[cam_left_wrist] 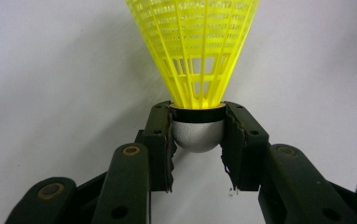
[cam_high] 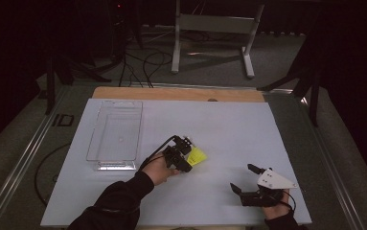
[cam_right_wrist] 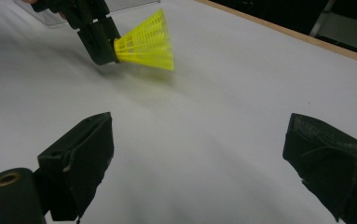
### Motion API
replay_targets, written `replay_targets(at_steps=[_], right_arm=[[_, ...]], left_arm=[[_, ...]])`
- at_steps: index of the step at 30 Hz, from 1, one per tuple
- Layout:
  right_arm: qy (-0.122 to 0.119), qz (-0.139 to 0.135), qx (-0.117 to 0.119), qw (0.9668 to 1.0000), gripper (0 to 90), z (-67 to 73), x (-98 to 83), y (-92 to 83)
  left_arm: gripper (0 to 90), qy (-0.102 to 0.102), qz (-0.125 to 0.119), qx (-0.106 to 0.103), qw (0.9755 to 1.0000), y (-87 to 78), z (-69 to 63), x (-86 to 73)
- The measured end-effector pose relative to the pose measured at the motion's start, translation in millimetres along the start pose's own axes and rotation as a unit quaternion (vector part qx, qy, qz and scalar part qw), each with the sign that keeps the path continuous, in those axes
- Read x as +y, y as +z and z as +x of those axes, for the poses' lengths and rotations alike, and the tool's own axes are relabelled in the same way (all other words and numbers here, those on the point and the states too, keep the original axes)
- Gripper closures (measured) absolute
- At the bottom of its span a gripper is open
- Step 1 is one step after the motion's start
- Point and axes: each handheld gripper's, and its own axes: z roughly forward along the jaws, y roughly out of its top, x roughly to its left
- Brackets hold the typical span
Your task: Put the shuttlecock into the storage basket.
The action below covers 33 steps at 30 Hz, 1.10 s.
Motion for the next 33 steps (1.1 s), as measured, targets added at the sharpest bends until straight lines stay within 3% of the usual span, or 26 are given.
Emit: replay_targets(at_steps=[22,33], right_arm=[[0.0,0.004,0.001,1.0,9.0,0.8,-0.2,1.6],[0.001,0.005,0.001,1.0,9.0,0.5,-0.6,2.2]], left_arm=[[65.9,0.052,0.018,-0.006,0.9985,-26.9,6.4,-13.3],[65.8,0.075,0.009,-0.017,0.997,-47.3,9.2,-18.6]])
